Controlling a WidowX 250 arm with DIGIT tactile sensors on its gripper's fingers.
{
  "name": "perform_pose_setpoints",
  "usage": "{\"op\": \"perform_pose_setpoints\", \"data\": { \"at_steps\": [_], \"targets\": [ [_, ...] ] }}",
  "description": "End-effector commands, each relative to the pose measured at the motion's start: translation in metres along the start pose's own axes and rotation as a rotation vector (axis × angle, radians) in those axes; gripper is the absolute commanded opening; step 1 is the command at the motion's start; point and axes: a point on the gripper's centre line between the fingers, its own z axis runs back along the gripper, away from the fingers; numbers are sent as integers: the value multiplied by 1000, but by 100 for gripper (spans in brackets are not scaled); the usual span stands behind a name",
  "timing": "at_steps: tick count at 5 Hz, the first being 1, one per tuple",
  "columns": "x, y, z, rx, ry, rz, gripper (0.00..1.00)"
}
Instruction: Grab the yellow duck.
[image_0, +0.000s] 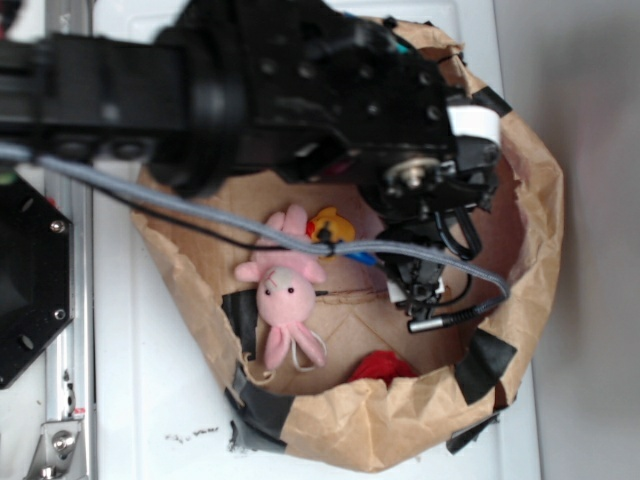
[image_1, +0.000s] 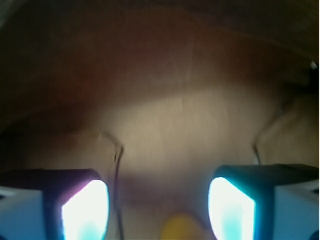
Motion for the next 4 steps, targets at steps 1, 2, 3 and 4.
{"op": "perform_pose_setpoints", "data": {
  "at_steps": [1,2,3,4],
  "targets": [
    [1,-11,22,-26,-49,6,100],
    [-4,-9,17,-24,-35,10,100],
    [-9,-8,7,-24,-18,-15,100],
    [-19,-5,-2,-4,5,-32,100]
  ]
}}
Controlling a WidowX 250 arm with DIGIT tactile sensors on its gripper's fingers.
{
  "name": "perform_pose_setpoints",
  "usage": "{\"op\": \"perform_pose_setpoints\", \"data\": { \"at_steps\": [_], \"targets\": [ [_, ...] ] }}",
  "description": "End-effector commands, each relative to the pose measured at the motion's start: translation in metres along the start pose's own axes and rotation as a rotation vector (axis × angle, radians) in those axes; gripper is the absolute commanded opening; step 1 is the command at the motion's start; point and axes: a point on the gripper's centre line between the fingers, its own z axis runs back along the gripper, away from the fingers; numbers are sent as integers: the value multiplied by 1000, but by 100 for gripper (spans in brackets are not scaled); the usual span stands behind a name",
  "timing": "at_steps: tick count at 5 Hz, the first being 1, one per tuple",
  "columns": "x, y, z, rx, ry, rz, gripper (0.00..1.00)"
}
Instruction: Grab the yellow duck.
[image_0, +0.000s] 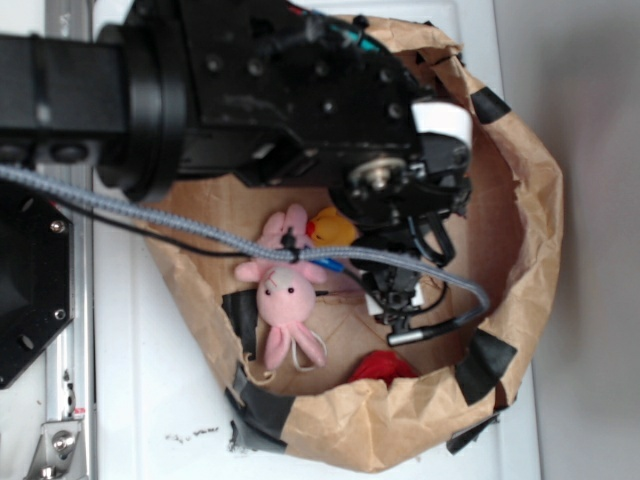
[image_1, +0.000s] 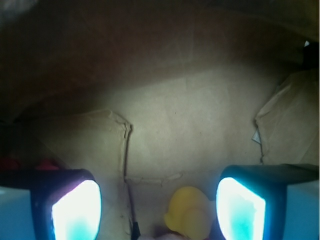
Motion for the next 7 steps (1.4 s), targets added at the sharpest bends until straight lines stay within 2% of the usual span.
{"op": "perform_pose_setpoints", "data": {
  "at_steps": [1,4,6,7],
  "targets": [
    [-6,0,-7,24,-1,-35,100],
    [-1,-5,-15,18,17,-52,100],
    [0,5,-53,-3,59,-60,100],
    [-2,5,-64,15,87,-73,100]
  ]
}}
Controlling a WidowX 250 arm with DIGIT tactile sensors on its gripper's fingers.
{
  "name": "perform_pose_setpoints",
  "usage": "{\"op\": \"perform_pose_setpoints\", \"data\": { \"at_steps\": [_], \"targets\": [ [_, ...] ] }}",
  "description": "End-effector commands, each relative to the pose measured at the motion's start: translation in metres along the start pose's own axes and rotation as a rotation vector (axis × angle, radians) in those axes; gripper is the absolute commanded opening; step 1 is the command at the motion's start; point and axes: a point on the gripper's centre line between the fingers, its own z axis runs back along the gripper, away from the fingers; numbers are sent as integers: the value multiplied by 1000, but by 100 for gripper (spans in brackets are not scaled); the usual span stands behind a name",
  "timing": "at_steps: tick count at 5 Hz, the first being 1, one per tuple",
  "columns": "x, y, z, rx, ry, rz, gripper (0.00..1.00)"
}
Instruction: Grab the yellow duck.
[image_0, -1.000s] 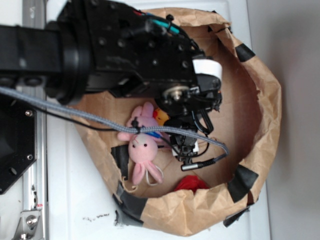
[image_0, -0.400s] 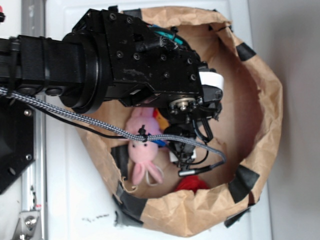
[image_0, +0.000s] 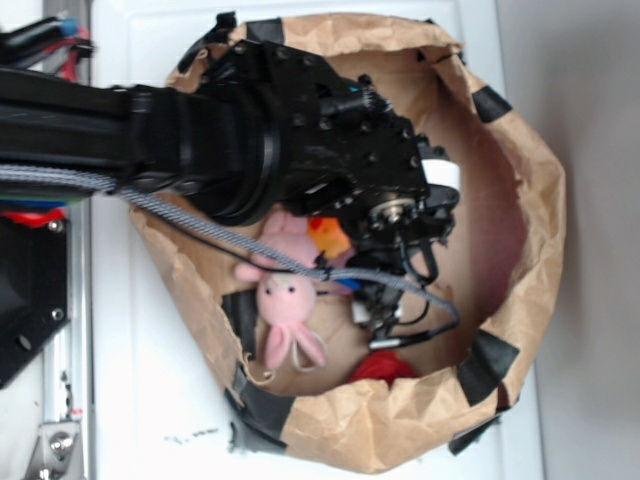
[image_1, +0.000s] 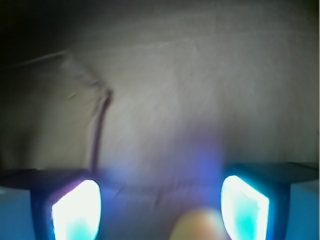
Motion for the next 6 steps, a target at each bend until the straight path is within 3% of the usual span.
{"op": "perform_pose_setpoints", "data": {
  "at_steps": [1,4,5,6],
  "targets": [
    [8,4,-2,35,-3,-23,100],
    [2,7,15,17,-54,-34,100],
    [-23,14,51,36,-59,-26,100],
    [-35,22,49,48,-42,-20,100]
  ]
}}
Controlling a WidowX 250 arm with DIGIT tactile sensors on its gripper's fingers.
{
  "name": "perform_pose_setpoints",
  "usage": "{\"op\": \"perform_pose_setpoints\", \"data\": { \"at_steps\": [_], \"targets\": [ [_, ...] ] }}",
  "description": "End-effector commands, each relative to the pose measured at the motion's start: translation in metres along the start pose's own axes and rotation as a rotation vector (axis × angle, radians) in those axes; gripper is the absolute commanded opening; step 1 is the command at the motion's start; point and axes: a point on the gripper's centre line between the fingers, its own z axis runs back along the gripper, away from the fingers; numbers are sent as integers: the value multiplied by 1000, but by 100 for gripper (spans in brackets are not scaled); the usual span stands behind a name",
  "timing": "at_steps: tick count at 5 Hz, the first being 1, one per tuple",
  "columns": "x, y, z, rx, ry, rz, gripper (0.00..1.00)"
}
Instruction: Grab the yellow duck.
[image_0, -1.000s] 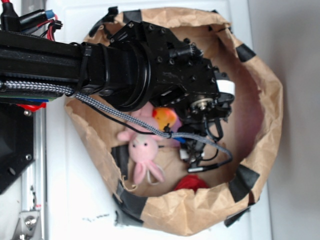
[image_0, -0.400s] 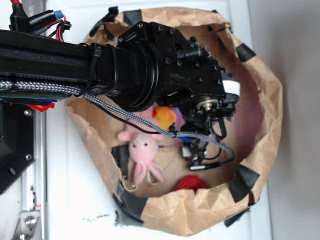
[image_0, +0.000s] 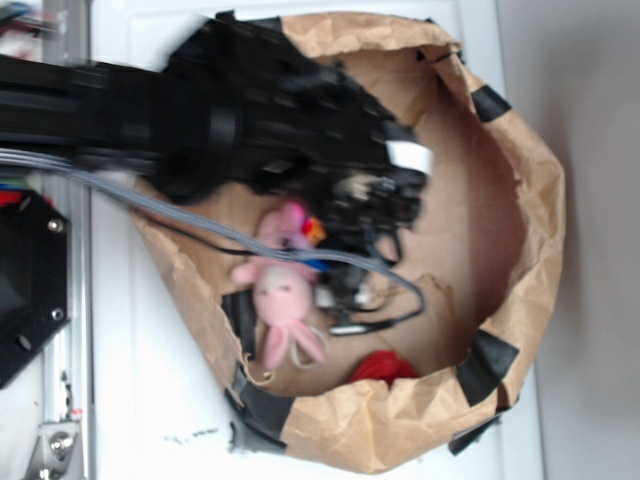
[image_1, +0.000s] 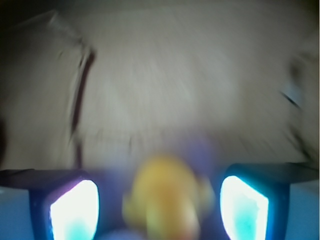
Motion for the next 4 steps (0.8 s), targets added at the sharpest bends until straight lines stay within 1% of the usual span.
{"op": "perform_pose_setpoints", "data": {
  "at_steps": [1,2,4],
  "targets": [
    [-6,9,5,1,-13,23,100],
    [-5,7,-1,5,-2,18,100],
    [4,4,-13,-2,6,28,100]
  ]
}}
